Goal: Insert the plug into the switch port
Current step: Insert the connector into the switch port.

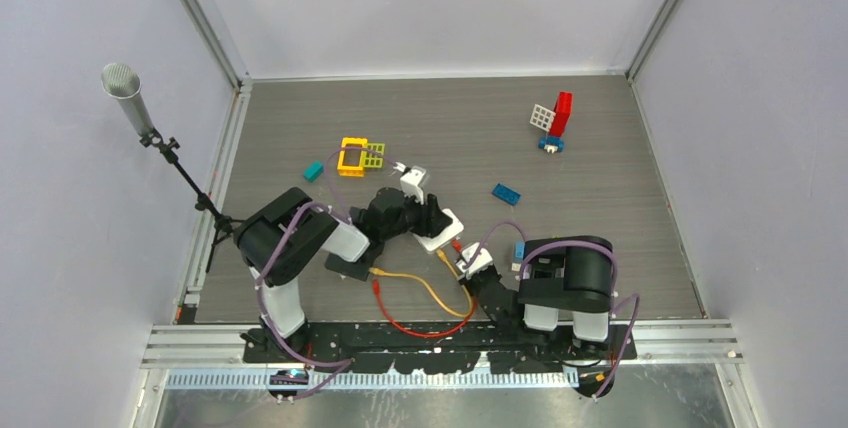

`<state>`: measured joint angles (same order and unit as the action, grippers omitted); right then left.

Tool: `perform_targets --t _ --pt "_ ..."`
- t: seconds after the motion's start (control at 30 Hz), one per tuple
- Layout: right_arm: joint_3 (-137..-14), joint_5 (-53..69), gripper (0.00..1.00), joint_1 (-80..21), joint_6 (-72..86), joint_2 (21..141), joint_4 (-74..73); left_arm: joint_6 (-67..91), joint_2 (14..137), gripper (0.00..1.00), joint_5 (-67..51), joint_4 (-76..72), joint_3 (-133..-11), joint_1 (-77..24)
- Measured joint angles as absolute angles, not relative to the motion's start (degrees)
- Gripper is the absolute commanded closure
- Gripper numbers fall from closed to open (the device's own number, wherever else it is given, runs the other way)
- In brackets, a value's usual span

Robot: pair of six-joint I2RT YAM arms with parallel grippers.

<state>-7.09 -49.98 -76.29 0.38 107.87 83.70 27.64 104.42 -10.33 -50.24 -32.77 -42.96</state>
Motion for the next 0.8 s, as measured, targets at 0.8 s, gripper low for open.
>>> perform_targets --t 0.8 --pt "-4.0 -47.0 1.0 -74.4 1.6 106.0 84.8 20.5 106.9 0.55 -16.1 -44.5 -39.7 -44.0"
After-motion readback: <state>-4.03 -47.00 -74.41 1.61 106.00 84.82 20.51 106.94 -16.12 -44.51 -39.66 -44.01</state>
